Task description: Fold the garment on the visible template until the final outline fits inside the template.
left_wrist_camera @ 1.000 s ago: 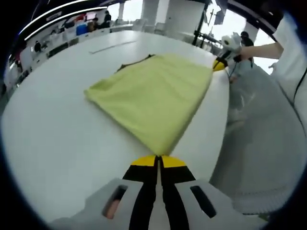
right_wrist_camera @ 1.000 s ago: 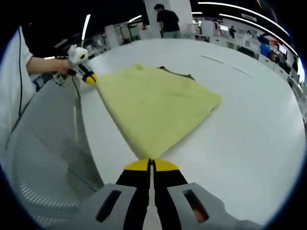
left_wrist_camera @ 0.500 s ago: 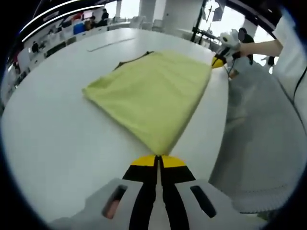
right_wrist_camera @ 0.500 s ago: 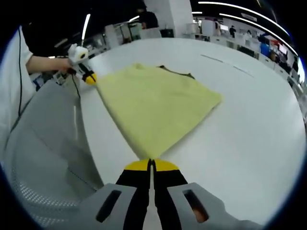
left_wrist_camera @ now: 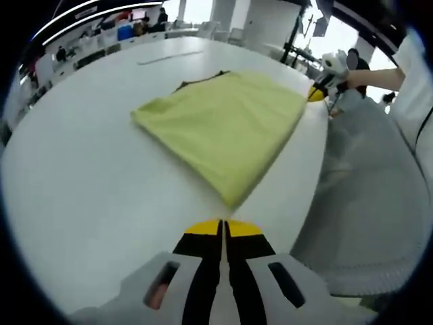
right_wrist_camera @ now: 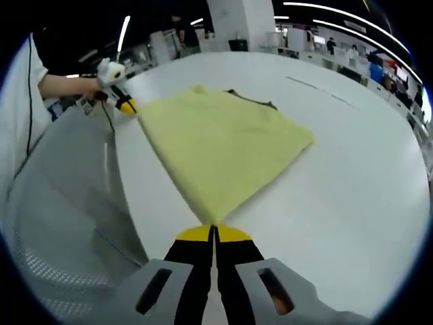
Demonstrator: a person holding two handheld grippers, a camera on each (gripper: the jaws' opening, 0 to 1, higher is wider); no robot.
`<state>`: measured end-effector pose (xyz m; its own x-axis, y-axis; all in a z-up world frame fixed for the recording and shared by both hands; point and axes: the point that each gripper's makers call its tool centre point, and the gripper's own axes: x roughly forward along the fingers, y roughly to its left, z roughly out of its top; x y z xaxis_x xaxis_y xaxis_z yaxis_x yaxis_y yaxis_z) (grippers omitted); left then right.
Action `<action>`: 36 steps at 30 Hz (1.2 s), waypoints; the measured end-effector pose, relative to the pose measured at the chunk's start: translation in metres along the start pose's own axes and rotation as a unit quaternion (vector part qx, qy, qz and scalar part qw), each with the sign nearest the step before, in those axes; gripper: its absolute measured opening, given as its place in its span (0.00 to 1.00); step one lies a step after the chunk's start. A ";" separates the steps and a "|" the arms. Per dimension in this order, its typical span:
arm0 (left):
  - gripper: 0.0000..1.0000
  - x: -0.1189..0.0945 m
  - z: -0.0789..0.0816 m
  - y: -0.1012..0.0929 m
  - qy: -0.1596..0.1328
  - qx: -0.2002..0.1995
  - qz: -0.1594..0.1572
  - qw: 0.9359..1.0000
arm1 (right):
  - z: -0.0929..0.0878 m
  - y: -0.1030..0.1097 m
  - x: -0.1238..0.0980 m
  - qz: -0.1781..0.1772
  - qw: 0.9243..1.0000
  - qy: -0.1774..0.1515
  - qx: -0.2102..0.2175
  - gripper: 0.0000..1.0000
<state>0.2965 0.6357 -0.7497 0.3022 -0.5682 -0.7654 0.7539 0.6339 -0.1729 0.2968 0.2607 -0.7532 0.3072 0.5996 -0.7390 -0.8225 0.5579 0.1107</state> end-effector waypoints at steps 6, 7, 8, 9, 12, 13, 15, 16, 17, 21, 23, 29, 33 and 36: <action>0.00 -0.010 0.003 0.001 -0.025 -0.029 0.016 0.999 | -0.006 -0.003 -0.009 -0.016 1.000 0.008 -0.012 0.01; 0.00 -0.013 0.007 0.002 -0.040 -0.043 0.021 0.998 | -0.001 -0.008 -0.015 -0.035 0.999 -0.008 -0.001 0.01; 0.01 -0.017 0.013 0.005 -0.057 -0.058 0.027 0.996 | 0.002 -0.011 -0.019 -0.044 0.999 -0.019 0.008 0.01; 0.01 -0.020 0.017 0.006 -0.069 -0.067 0.031 0.995 | 0.008 -0.017 -0.025 -0.061 0.997 -0.039 0.021 0.01; 0.05 -0.033 0.027 0.010 -0.097 -0.087 0.044 0.990 | 0.018 -0.024 -0.037 -0.085 0.992 -0.075 0.050 0.04; 0.07 -0.038 0.029 0.011 -0.100 -0.091 0.048 0.990 | 0.020 -0.028 -0.042 -0.095 0.991 -0.081 0.054 0.09; 0.10 -0.045 0.033 0.013 -0.106 -0.091 0.055 0.989 | 0.025 -0.028 -0.049 -0.105 0.990 -0.081 0.057 0.18; 0.12 -0.048 0.034 0.013 -0.109 -0.091 0.057 0.988 | 0.026 -0.027 -0.052 -0.105 0.990 -0.080 0.058 0.22; 0.14 -0.051 0.036 0.013 -0.111 -0.093 0.059 0.988 | 0.027 -0.027 -0.054 -0.107 0.989 -0.079 0.059 0.24; 0.23 -0.066 0.048 0.010 -0.127 -0.099 0.066 0.985 | 0.036 -0.028 -0.065 -0.127 0.987 -0.085 0.058 0.38; 0.28 -0.074 0.053 0.007 -0.133 -0.104 0.068 0.983 | 0.041 -0.027 -0.070 -0.134 0.985 -0.092 0.062 0.46; 0.53 -0.093 0.066 -0.005 -0.142 -0.101 0.075 0.982 | 0.050 -0.021 -0.087 -0.150 0.979 -0.111 0.079 0.65; 0.74 -0.105 0.072 -0.015 -0.143 -0.091 0.080 0.982 | 0.048 -0.012 -0.096 -0.141 0.979 -0.112 0.096 0.75; 0.80 -0.112 0.071 -0.021 -0.139 -0.089 0.079 0.983 | 0.048 -0.002 -0.105 -0.139 0.979 -0.110 0.096 0.82</action>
<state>0.2884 0.6484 -0.6165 0.5742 -0.5613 -0.5960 0.5779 0.7935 -0.1904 0.2894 0.2247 -0.6439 0.6197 0.5072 -0.5989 -0.5940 0.8019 0.0644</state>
